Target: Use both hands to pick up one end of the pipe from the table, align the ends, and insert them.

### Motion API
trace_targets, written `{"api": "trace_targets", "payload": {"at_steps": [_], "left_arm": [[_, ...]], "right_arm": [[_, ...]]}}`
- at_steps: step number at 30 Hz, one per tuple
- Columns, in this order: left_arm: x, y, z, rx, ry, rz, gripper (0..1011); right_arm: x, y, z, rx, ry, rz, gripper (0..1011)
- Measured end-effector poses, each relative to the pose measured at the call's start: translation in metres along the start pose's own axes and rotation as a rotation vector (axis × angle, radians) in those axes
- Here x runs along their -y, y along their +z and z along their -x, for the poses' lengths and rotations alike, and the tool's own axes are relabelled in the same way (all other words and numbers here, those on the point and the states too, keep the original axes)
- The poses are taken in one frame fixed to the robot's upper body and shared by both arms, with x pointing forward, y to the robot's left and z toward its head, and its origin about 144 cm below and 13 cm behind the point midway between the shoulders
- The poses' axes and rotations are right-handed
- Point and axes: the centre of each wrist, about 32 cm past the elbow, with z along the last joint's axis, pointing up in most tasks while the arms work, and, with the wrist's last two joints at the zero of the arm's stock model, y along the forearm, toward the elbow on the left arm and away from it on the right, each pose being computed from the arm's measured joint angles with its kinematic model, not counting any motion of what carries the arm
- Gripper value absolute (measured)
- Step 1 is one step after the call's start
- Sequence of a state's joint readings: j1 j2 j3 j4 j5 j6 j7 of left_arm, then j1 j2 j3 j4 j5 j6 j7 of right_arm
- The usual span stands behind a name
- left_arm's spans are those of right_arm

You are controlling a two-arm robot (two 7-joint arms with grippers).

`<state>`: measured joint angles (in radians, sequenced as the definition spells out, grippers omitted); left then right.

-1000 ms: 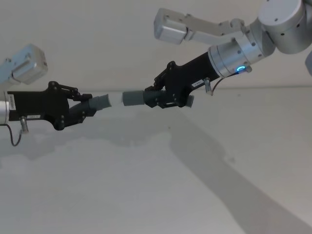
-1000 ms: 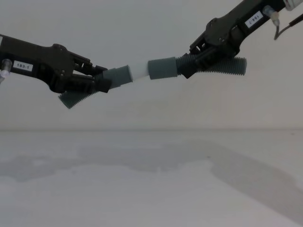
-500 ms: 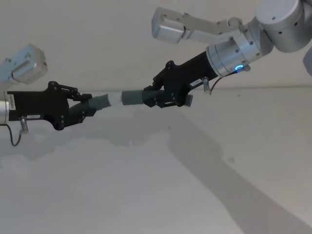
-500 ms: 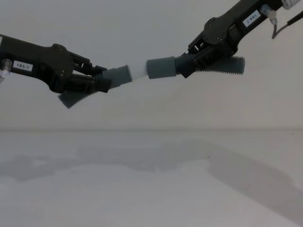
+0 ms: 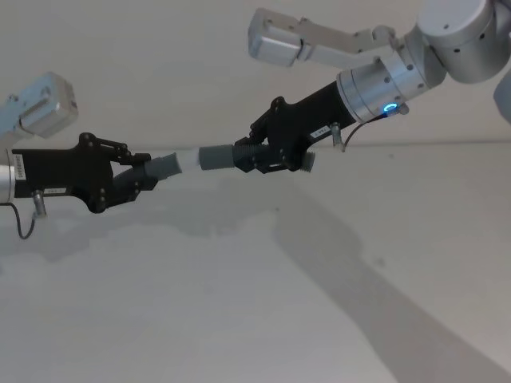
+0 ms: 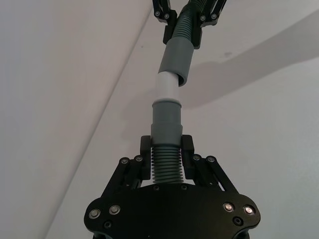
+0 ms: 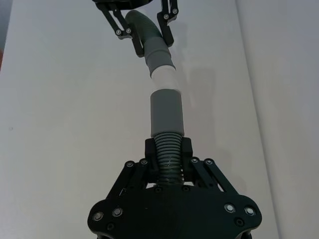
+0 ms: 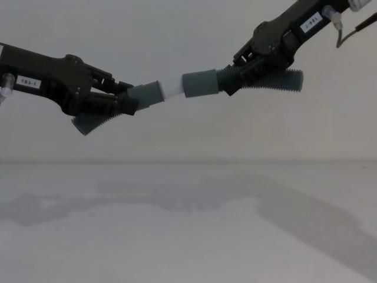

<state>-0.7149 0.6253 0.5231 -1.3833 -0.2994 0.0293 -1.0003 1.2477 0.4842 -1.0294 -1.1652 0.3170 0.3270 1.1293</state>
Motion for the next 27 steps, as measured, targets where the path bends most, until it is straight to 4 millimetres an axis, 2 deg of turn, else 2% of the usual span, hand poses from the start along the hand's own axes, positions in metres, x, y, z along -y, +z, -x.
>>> {"api": "trace_targets", "payload": {"at_steps": [27], "left_arm": [[0.0, 0.0, 0.0, 0.0, 0.0, 0.0, 323]], "right_arm": [[0.0062, -0.0039, -0.0058, -0.021, -0.005, 0.003, 258]]}}
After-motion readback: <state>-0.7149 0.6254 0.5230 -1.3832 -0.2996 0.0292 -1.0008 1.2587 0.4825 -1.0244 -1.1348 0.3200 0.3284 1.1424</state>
